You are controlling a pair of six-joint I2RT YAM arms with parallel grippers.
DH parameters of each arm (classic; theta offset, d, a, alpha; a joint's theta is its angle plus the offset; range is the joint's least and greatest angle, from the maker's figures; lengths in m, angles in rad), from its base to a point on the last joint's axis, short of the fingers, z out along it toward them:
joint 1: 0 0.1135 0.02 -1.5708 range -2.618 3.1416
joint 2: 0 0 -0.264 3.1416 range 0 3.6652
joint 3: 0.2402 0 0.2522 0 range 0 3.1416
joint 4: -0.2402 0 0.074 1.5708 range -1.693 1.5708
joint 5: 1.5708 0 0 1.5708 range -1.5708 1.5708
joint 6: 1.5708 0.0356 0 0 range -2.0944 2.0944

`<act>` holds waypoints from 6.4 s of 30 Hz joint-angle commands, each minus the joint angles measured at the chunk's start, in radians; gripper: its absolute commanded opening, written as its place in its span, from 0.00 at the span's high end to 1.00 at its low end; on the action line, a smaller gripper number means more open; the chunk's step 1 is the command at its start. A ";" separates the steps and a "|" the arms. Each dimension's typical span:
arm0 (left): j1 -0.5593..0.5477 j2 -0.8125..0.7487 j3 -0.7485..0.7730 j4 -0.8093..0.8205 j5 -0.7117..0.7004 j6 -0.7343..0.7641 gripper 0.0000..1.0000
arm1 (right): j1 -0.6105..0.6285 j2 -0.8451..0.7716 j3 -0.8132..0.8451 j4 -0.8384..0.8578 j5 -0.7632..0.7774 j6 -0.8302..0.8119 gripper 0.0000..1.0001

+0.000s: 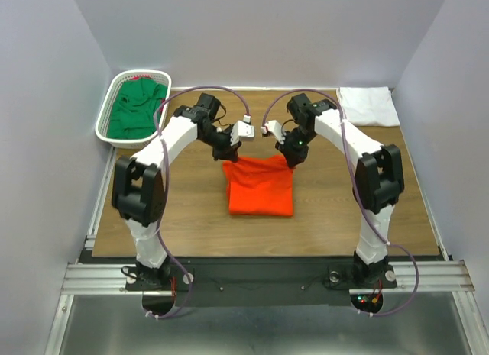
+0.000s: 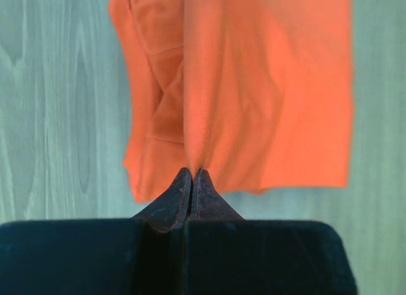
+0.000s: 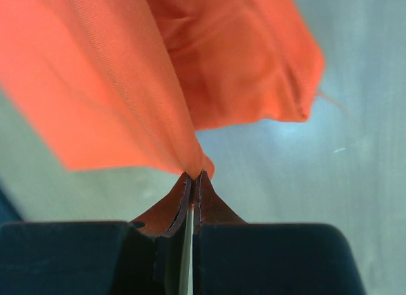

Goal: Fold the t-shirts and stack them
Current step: Fold the tshirt, then neatly place the folded tshirt to the corner

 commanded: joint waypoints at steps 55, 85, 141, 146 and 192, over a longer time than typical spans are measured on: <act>0.243 0.413 0.085 0.223 -0.101 -0.409 0.76 | -0.016 0.027 -0.208 0.325 -0.263 0.508 0.66; 0.310 0.361 -0.149 0.861 0.188 -1.140 0.61 | -0.101 0.561 0.402 0.651 -0.340 0.973 0.73; -0.523 -0.146 -0.493 0.795 -0.847 -0.363 0.36 | -0.226 -0.165 -0.534 0.783 -0.217 1.231 0.36; -0.563 -0.012 -0.471 0.903 -0.937 -0.330 0.37 | -0.228 -0.128 -0.535 0.812 -0.243 1.272 0.36; -0.382 -0.017 -0.312 0.829 -0.439 -0.574 1.00 | -0.144 0.181 -0.643 1.736 -0.113 1.949 0.44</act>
